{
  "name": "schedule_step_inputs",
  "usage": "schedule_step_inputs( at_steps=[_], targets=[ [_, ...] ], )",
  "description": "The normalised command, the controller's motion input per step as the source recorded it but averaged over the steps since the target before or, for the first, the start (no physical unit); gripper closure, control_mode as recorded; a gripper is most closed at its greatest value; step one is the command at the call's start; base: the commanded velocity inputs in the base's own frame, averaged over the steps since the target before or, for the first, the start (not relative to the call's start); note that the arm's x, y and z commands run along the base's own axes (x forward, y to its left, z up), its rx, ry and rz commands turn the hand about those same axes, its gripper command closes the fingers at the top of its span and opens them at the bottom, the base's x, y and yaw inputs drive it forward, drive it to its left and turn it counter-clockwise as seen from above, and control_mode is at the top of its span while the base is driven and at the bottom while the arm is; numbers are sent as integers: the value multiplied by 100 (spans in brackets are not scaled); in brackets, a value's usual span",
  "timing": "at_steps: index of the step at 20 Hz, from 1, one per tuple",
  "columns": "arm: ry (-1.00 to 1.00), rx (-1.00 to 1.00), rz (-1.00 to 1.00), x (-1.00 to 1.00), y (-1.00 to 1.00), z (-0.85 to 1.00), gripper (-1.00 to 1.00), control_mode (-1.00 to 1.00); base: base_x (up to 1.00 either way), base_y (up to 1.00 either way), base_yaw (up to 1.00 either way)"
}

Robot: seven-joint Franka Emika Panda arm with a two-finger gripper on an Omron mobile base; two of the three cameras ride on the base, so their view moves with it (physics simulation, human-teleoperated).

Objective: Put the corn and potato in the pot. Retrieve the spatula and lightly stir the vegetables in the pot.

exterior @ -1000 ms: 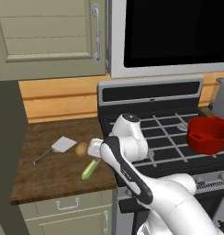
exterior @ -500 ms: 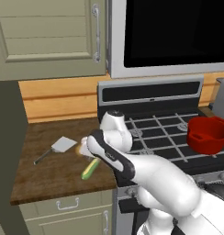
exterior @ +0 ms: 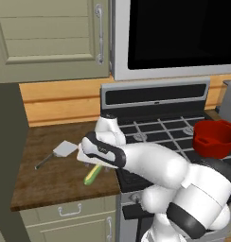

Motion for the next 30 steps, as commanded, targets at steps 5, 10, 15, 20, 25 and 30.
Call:
schedule_step_inputs(
  at_steps=[5, 10, 15, 20, 25, 30],
  targets=[
    [4, -5, 0, 15, 10, -32, -100, -100, 0, 0, 0],
    [2, -7, 0, 11, 9, -39, -100, -100, 0, 0, 0],
    [5, -4, 0, 17, 3, -33, -100, -100, 0, 0, 0],
    [4, -3, 0, 16, 6, -29, -100, -100, 0, 0, 0],
    [5, -4, 0, 4, 22, -38, 100, -100, 0, 0, 0],
    [3, -1, 0, -3, 15, -40, 100, -100, 0, 0, 0]
  ],
)
